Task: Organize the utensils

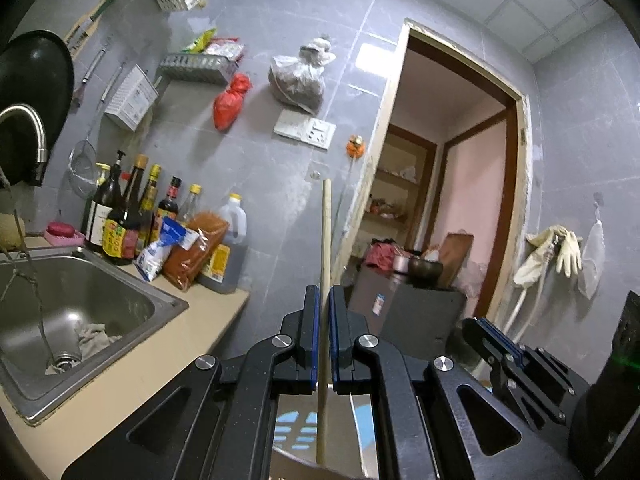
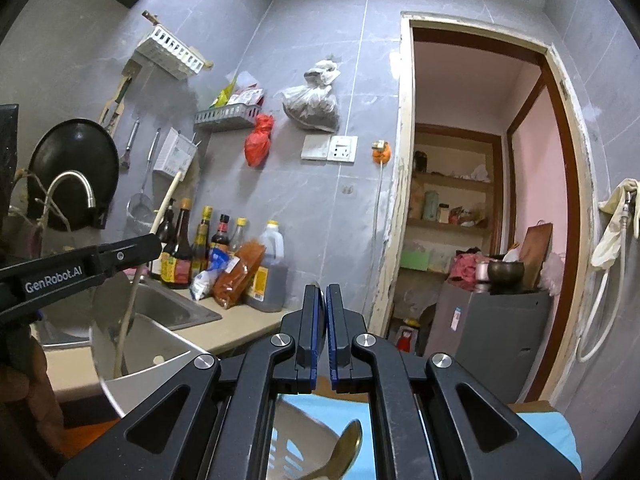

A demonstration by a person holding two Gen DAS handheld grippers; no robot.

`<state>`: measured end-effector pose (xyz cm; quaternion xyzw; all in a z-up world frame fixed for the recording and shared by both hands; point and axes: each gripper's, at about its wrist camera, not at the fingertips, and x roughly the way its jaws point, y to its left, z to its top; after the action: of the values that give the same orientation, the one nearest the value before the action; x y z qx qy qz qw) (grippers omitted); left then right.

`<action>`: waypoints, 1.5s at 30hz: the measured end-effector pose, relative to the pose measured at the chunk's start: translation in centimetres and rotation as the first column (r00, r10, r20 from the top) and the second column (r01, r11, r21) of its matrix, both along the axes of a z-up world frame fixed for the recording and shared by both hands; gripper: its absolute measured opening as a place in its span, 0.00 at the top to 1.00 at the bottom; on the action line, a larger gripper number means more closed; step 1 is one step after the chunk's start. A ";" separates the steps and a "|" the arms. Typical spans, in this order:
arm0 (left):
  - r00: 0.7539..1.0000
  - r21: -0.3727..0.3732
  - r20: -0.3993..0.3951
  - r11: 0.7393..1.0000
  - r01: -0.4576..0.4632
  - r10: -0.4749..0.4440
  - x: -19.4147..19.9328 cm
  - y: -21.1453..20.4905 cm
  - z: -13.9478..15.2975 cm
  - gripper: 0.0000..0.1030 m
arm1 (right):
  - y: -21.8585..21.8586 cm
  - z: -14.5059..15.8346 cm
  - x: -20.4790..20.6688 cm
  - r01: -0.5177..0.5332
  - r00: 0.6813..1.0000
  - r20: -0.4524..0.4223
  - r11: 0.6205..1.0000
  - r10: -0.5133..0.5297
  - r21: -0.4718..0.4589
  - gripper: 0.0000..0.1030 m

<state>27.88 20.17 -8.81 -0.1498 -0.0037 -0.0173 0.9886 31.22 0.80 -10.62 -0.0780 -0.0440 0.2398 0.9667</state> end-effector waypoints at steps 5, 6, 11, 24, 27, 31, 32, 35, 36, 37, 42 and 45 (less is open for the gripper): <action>0.996 0.004 -0.067 0.998 0.057 -0.056 0.1 -0.5 0.2 0.96 | -0.7 0.5 -0.3 -0.019 0.999 -0.028 1.000 0.019 0.006 0.94; 0.995 0.006 -0.076 0.998 0.060 -0.059 0.1 -0.6 0.3 0.96 | -0.8 0.7 -0.4 -0.023 0.999 -0.033 1.000 0.024 0.005 0.92; 0.993 -0.008 -0.096 0.997 0.074 -0.074 -0.2 -1.1 1.1 0.86 | -1.9 1.9 -0.7 -0.035 0.998 -0.056 0.999 0.036 0.022 0.82; 0.988 0.015 -0.134 0.997 0.074 -0.072 -1.4 -5.2 5.6 0.30 | -8.1 6.3 -2.3 0.030 0.993 -0.117 0.994 -0.018 0.102 0.28; 0.988 0.046 -0.139 0.996 0.074 -0.067 -1.8 -7.2 6.5 0.16 | -10.2 7.3 -2.7 0.055 0.990 -0.132 0.992 -0.041 0.111 0.22; 0.989 0.076 -0.135 0.995 0.066 -0.055 -2.5 -9.7 7.4 0.07 | -12.9 8.3 -3.3 0.085 0.986 -0.155 0.989 -0.067 0.117 0.10; 0.989 0.078 -0.136 0.995 0.065 -0.054 -2.6 -10.4 7.6 0.06 | -13.6 8.5 -3.4 0.094 0.984 -0.159 0.988 -0.075 0.119 0.08; 0.988 0.083 -0.143 0.994 0.065 -0.053 -3.0 -12.0 7.9 0.05 | -15.9 9.0 -4.0 0.120 0.980 -0.170 0.985 -0.099 0.121 0.00; 0.988 0.086 -0.146 0.994 0.067 -0.054 -3.1 -12.5 8.0 0.05 | -16.6 9.0 -4.2 0.129 0.979 -0.170 0.984 -0.108 0.121 0.00; 0.987 0.091 -0.151 0.993 0.071 -0.057 -3.2 -13.2 8.0 0.05 | -17.4 9.1 -4.4 0.136 0.978 -0.174 0.983 -0.115 0.120 0.00; 0.982 0.103 -0.172 0.990 0.100 -0.081 -3.5 -15.9 8.1 0.05 | -20.3 9.1 -5.1 0.173 0.971 -0.187 0.979 -0.151 0.106 0.00; 0.975 0.102 -0.195 0.987 0.127 -0.106 -3.5 -17.6 7.7 0.05 | -22.2 8.8 -5.4 0.200 0.963 -0.201 0.975 -0.178 0.097 0.00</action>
<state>24.37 2.56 -1.10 -0.0941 0.1001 -0.0612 0.9886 25.78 -21.36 -1.77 -0.0020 0.0430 0.1498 0.9878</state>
